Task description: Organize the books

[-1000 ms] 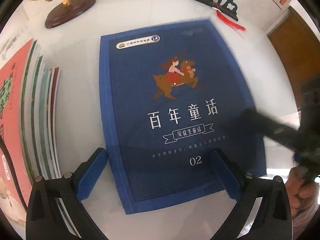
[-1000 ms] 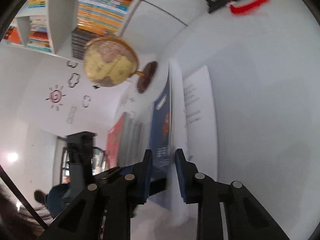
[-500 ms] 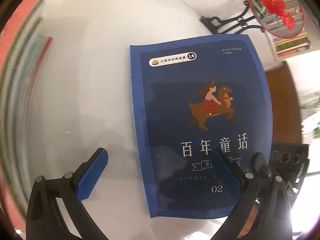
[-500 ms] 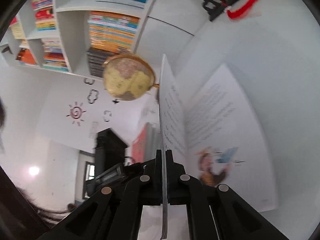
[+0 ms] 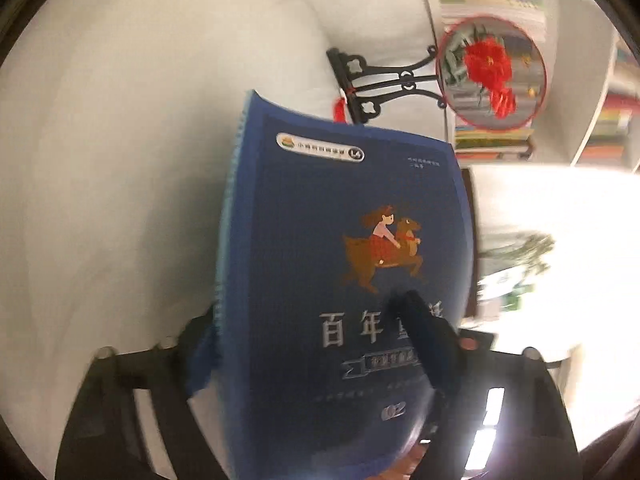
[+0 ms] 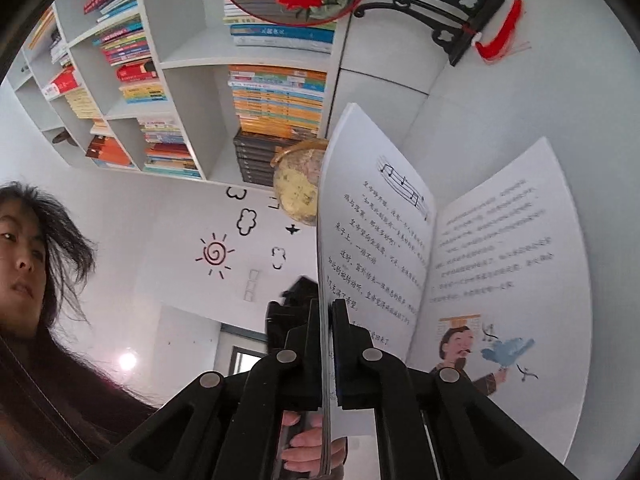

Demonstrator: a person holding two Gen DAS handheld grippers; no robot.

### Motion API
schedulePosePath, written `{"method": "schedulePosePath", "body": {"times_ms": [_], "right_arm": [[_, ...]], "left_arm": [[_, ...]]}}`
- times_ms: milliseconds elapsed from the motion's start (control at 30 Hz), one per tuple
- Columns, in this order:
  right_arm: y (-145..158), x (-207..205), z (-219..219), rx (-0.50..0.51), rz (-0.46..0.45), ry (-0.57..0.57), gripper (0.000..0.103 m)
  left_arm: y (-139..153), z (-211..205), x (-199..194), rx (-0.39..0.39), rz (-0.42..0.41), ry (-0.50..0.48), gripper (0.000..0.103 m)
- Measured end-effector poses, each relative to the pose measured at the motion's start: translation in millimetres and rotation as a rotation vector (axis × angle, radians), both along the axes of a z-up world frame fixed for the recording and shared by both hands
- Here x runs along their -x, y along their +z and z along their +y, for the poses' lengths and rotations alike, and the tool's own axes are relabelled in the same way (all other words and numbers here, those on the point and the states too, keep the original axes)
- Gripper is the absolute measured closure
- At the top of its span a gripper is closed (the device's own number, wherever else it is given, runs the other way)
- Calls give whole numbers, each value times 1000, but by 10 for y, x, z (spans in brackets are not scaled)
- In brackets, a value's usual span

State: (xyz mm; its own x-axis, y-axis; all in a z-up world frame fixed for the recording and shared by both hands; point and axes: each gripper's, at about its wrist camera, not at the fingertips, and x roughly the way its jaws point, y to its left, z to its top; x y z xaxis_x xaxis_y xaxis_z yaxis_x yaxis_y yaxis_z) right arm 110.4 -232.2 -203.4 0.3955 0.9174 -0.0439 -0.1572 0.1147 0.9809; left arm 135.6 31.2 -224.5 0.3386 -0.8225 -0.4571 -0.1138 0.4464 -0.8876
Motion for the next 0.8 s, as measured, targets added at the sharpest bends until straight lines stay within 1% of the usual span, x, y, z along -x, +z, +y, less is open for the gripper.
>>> {"method": "schedulePosePath", "body": {"times_ms": [33, 67, 100, 133, 167, 200, 233, 267, 300, 367, 433, 467, 533, 600, 633, 733, 800], "right_arm": [[2, 0, -18, -2, -5, -8, 99], [10, 3, -32, 13, -6, -14, 98], [23, 6, -54, 61, 0, -23, 99], [36, 5, -76, 121, 13, -32, 99], [41, -7, -71, 200, 34, -39, 99], [45, -31, -46, 306, 65, -48, 99], [39, -48, -14, 394, 87, -54, 99], [72, -48, 71, 503, 79, -56, 99], [116, -43, 140, 557, 56, -54, 99], [242, -42, 336, 682, -2, -34, 99], [315, -49, 438, 694, -24, -35, 99], [366, -44, 495, 719, -44, -38, 99], [481, -22, 583, 791, -98, -52, 99], [556, -1, 651, 835, -133, -50, 99], [597, 8, 677, 844, -147, -50, 99], [705, 8, 682, 823, -166, -64, 99], [787, 30, 720, 833, -186, -72, 99]], "left_arm": [[73, 2, 13, -86, -18, 8, 47], [125, 16, 9, -141, -29, 21, 52], [149, 17, -37, -163, -37, 34, 56], [175, 43, -44, -168, -41, 49, 63], [207, 81, -26, -165, -42, 59, 64], [234, 72, -48, -169, -46, 50, 64], [251, 54, -67, -195, -50, 39, 64], [280, 6, -86, -236, -59, 21, 64], [301, -21, -94, -276, -64, 9, 64], [300, 92, -5, -302, -63, 19, 65], [319, 195, 28, -299, -70, 36, 65], [372, 217, 33, -293, -85, 37, 65], [442, 260, 92, -310, -102, 32, 65], [531, 266, 89, -339, -121, 22, 65], [574, 277, 86, -349, -127, 20, 65], [683, 356, 103, -340, -148, 26, 65], [757, 378, 99, -348, -163, 29, 64]]}}
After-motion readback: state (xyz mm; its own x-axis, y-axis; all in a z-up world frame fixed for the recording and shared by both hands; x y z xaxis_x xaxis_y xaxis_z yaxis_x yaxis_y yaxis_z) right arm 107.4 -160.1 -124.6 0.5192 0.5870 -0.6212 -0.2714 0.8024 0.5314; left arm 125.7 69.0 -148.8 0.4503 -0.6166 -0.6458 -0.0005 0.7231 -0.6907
